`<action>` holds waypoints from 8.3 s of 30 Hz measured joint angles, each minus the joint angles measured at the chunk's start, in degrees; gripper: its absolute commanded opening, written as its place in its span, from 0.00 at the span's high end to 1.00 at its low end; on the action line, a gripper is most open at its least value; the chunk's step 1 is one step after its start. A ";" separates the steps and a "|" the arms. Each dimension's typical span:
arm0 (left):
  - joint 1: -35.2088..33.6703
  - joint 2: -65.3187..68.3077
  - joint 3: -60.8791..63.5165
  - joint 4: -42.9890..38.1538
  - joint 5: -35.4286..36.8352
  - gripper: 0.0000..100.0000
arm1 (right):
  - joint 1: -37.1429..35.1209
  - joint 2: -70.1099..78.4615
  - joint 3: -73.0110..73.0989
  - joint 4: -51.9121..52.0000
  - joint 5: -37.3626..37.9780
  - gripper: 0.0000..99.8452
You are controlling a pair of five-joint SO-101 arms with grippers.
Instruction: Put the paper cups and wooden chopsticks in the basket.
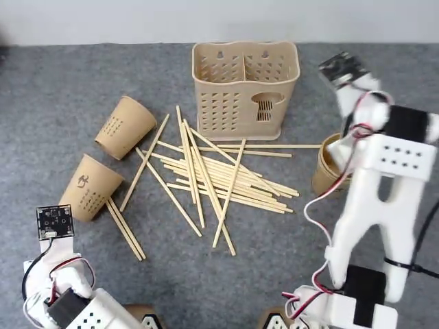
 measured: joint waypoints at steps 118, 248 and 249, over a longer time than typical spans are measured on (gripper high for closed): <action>23.30 99.78 -85.01 8.35 4.75 0.83 | -15.56 -37.19 39.82 -5.54 -40.44 0.80; 12.22 169.14 -169.23 18.37 -9.58 0.61 | -15.56 -37.27 47.65 -13.98 -40.44 0.80; 12.22 169.41 -171.52 20.40 -9.58 0.61 | -15.56 -37.27 47.65 -13.98 -40.44 0.80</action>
